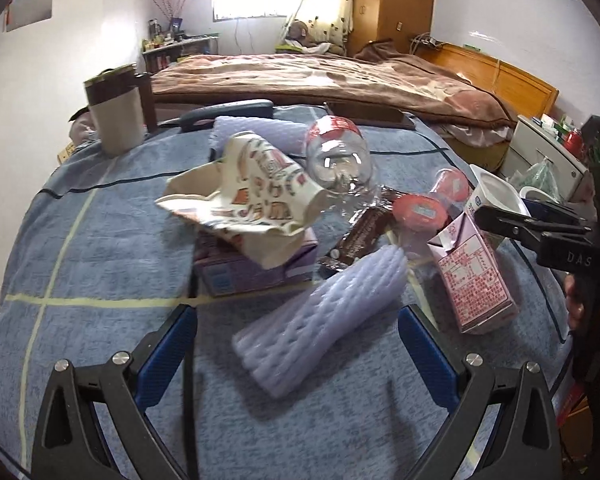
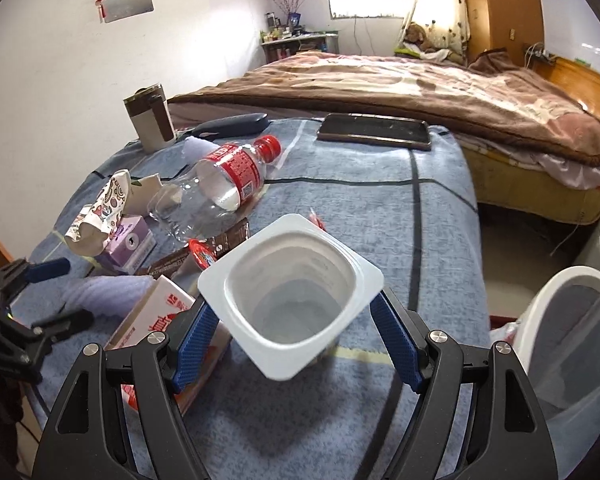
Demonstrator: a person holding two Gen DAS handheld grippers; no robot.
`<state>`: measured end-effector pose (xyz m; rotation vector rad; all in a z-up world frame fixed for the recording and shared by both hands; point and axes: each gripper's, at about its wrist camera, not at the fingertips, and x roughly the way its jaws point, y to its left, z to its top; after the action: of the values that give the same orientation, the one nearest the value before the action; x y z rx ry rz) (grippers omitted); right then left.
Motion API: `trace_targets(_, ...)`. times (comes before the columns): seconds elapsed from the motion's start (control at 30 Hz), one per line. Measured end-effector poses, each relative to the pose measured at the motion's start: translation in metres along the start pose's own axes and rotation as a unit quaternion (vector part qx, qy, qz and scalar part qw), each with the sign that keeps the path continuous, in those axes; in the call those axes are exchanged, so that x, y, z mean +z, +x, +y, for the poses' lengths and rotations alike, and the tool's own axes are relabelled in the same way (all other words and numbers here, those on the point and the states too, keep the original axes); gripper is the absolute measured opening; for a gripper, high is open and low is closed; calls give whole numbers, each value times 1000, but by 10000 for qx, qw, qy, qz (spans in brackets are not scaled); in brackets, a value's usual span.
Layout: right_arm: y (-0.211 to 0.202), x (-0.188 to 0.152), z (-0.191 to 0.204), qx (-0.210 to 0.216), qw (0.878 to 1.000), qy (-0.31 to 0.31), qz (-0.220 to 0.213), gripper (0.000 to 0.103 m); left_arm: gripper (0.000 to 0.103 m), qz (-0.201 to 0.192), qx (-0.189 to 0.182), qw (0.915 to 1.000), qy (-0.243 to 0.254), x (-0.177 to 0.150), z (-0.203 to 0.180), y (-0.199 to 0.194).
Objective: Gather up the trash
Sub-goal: 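Grasp the white yogurt cup with the right tool while the left tool grasps the lavender foam sleeve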
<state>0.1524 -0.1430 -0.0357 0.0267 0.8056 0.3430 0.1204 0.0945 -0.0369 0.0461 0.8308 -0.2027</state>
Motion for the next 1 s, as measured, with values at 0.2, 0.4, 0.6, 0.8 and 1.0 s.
trace_targets(0.2, 6, 6, -5, 84, 9999, 110, -1, 77, 96, 36, -92, 9999, 56, 9, -1, 9)
trace_targets(0.4, 6, 7, -6, 118, 9997, 175, -99, 65, 73, 243, -265, 9987, 373, 4, -14, 16)
trace_targets(0.6, 4, 7, -6, 116, 9996, 198, -167, 54, 50, 319, -235, 9982, 450, 3, -21, 18)
trace_targets(0.8, 0, 7, -5, 177, 9993, 186, -287, 54, 33, 275, -299, 9990, 212, 3, -15, 16)
trace_targets(1.0, -6, 5, -7, 166, 9989, 209, -386, 54, 29, 186, -327, 9993, -3, -1, -12, 10)
